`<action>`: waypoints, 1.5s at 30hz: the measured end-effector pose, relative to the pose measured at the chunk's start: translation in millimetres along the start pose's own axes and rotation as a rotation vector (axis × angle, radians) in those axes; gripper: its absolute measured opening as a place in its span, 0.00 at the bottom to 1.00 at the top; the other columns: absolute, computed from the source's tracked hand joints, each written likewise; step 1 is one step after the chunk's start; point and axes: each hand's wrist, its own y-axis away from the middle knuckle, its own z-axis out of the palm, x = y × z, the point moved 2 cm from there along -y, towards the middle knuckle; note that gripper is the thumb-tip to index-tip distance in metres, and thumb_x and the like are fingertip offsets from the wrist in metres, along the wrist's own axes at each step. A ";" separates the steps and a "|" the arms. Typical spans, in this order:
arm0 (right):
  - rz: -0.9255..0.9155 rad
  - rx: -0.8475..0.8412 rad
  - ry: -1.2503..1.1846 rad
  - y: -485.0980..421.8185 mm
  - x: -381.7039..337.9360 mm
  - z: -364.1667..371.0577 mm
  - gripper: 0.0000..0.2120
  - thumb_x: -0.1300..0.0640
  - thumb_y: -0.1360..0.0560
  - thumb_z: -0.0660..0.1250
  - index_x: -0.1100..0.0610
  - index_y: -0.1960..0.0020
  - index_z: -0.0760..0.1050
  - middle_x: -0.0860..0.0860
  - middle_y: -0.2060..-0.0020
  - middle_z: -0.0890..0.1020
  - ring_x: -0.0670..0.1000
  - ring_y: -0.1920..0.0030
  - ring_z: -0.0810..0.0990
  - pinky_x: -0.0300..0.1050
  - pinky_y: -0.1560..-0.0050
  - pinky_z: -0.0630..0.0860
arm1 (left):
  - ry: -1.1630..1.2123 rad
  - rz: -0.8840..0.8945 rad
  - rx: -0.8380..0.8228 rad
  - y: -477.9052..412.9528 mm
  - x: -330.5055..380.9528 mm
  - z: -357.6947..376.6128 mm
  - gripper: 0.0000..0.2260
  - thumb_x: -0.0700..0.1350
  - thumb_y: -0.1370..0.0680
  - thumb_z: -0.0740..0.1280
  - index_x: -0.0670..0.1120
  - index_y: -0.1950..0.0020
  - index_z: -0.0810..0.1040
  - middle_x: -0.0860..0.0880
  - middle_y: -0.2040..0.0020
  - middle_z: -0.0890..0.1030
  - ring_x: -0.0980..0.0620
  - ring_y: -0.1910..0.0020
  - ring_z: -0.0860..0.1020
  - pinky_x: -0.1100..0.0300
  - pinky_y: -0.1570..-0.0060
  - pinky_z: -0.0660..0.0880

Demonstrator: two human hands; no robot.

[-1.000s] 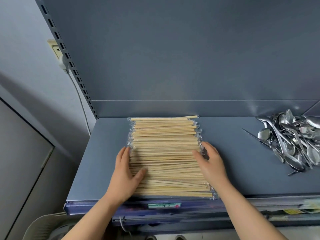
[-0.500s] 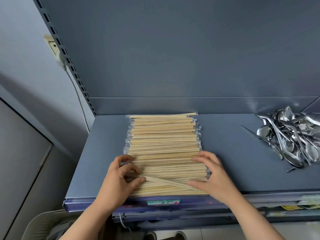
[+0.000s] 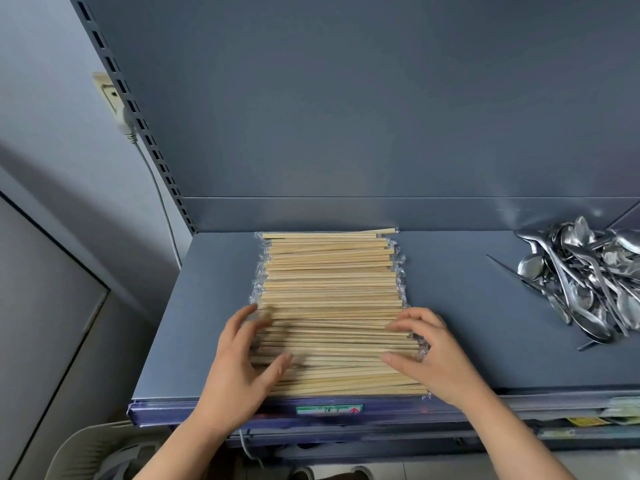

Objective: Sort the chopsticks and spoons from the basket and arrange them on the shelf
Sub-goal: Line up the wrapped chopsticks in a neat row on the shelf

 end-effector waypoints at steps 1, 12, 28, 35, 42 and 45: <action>0.002 0.042 -0.007 0.6 1.0 -0.1 0.16 0.48 0.34 0.78 0.41 0.48 0.79 0.36 0.44 0.72 0.37 0.37 0.69 0.31 0.40 0.65 | 0.014 -0.029 0.008 -1.0 0.3 0.2 0.26 0.53 0.28 0.73 0.56 0.33 0.70 0.62 0.29 0.61 0.71 0.34 0.64 0.79 0.44 0.64; 0.116 0.171 -0.023 -21.8 0.0 2.4 0.25 0.49 0.27 0.71 0.43 0.32 0.68 0.40 0.34 0.66 0.42 0.32 0.65 0.42 0.33 0.64 | -0.108 -0.143 0.114 -22.3 -3.6 -0.4 0.22 0.48 0.24 0.70 0.46 0.32 0.71 0.53 0.36 0.70 0.53 0.37 0.70 0.65 0.39 0.65; 0.267 0.214 0.053 -140.0 -2.7 -40.3 0.23 0.57 0.18 0.57 0.56 0.24 0.61 0.51 0.25 0.65 0.51 0.26 0.62 0.44 0.28 0.57 | -0.158 -0.323 0.063 -150.6 -16.1 -3.3 0.28 0.51 0.20 0.64 0.46 0.23 0.58 0.42 0.25 0.60 0.41 0.27 0.61 0.49 0.29 0.59; 0.236 0.120 0.227 -186.8 8.2 -29.8 0.20 0.62 0.18 0.51 0.58 0.28 0.69 0.54 0.30 0.69 0.55 0.30 0.64 0.43 0.30 0.58 | -0.286 -0.315 -0.020 -190.0 -23.6 9.0 0.20 0.50 0.19 0.60 0.48 0.27 0.69 0.43 0.28 0.66 0.40 0.30 0.62 0.50 0.30 0.60; 0.219 0.121 0.110 -188.1 7.4 -15.9 0.17 0.60 0.17 0.53 0.59 0.32 0.73 0.53 0.35 0.74 0.53 0.33 0.70 0.42 0.34 0.64 | -0.169 -0.231 -0.009 -180.5 -18.2 21.0 0.19 0.45 0.18 0.59 0.40 0.27 0.67 0.44 0.28 0.69 0.45 0.31 0.67 0.62 0.36 0.61; 0.262 0.221 -0.008 -179.3 4.8 -12.1 0.19 0.59 0.17 0.53 0.59 0.27 0.66 0.51 0.28 0.68 0.50 0.29 0.66 0.40 0.30 0.60 | -0.047 -0.274 0.067 -180.3 -20.2 19.7 0.20 0.43 0.18 0.59 0.42 0.26 0.64 0.46 0.29 0.69 0.49 0.32 0.69 0.67 0.39 0.60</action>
